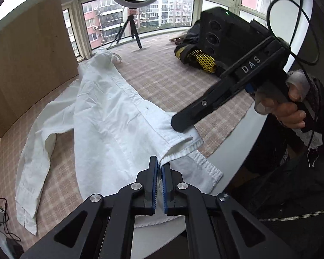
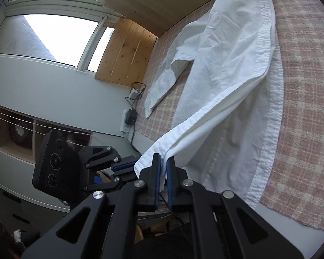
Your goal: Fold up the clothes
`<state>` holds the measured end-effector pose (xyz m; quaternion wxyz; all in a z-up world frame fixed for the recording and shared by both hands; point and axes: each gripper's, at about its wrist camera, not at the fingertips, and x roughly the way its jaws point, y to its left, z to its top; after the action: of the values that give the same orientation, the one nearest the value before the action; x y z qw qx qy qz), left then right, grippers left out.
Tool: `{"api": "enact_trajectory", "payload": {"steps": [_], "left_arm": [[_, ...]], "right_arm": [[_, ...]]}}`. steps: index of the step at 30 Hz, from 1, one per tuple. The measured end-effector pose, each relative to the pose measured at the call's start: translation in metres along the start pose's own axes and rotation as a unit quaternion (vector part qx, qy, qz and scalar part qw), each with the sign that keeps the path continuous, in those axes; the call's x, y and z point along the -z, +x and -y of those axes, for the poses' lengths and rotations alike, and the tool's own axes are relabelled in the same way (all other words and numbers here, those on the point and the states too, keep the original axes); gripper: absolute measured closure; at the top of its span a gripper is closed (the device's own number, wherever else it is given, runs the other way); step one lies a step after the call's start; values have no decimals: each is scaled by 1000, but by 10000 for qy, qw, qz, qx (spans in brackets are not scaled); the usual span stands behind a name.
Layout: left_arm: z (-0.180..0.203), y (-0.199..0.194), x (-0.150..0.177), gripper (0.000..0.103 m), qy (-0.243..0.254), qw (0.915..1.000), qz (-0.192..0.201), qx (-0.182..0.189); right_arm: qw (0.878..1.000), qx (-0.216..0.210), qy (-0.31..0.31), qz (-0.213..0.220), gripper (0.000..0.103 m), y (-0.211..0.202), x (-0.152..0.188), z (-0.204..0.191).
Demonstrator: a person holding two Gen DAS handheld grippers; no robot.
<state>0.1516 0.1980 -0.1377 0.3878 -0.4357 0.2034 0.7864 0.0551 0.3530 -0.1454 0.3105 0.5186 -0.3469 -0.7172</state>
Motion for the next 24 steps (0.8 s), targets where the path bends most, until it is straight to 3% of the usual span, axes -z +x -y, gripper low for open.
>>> {"api": "enact_trajectory", "payload": {"steps": [6,9,11,15,17,19,24], "left_arm": [[44,58,31,98,337,9939,-845,626],[49,53,50,94,350,9920,-967,731],[38,38,63,87,182,9932,-950,641],[-11,12,91,83,-523,9946,-881,185],[-38,7,102,83,-828,9929,-840,-131],[-61,6,110,83,-1032,9908,-770,-419],[-104,22,116,80,-1244,9879,-761,-525]], "right_arm": [[9976,632,204,-180,96,4,23,30],[9947,946,306,-270,97,6,34,44],[9920,1156,374,-330,94,8,42,54],[9855,1569,475,-442,77,11,56,72],[9836,1743,180,-426,74,16,53,57],[9806,1914,-116,-410,64,21,50,43],[9632,2382,-1111,-565,63,46,54,1]]}}
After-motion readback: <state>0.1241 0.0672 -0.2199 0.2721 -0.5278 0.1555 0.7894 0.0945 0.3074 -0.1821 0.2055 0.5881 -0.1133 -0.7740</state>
